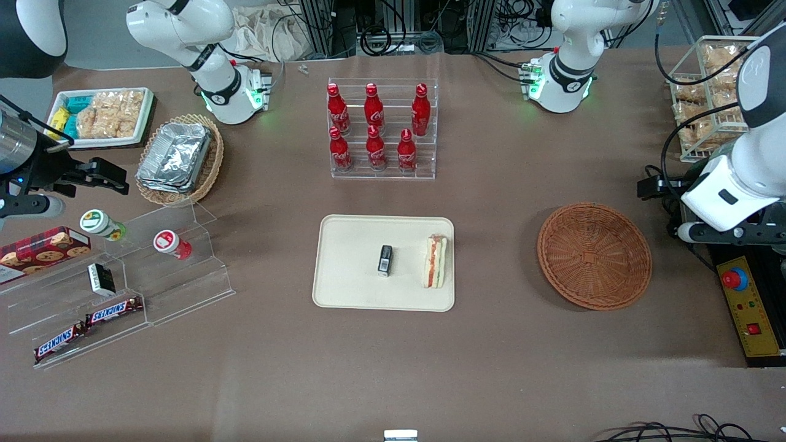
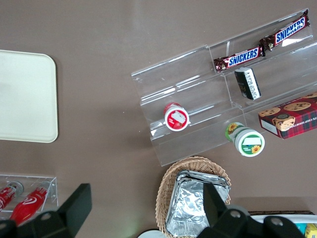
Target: Place sandwich from basket to tray
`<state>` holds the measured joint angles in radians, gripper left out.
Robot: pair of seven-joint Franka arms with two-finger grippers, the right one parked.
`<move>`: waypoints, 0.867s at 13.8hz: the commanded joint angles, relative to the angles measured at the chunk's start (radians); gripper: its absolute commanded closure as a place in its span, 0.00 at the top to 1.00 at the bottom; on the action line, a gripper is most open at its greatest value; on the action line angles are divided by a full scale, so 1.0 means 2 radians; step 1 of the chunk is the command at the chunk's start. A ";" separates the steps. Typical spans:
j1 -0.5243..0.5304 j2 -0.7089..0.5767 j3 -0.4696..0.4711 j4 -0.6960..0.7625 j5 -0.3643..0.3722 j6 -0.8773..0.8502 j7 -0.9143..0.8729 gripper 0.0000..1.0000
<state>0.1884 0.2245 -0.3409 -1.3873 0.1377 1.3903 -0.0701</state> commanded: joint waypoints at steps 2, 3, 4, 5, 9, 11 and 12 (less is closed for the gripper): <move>0.002 -0.006 -0.003 0.014 0.006 -0.004 -0.001 1.00; 0.002 -0.006 -0.003 0.022 0.006 -0.007 -0.001 1.00; 0.003 -0.006 -0.002 0.023 0.004 -0.006 0.000 1.00; 0.003 -0.006 -0.002 0.023 0.004 -0.007 0.000 1.00; 0.002 -0.006 0.006 0.020 0.003 -0.007 -0.001 1.00; -0.009 -0.008 0.028 0.020 -0.001 -0.007 0.000 1.00; -0.018 -0.008 0.034 0.020 -0.001 -0.007 0.000 1.00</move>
<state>0.1842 0.2209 -0.3053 -1.3519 0.1372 1.3907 -0.0711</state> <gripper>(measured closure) 0.000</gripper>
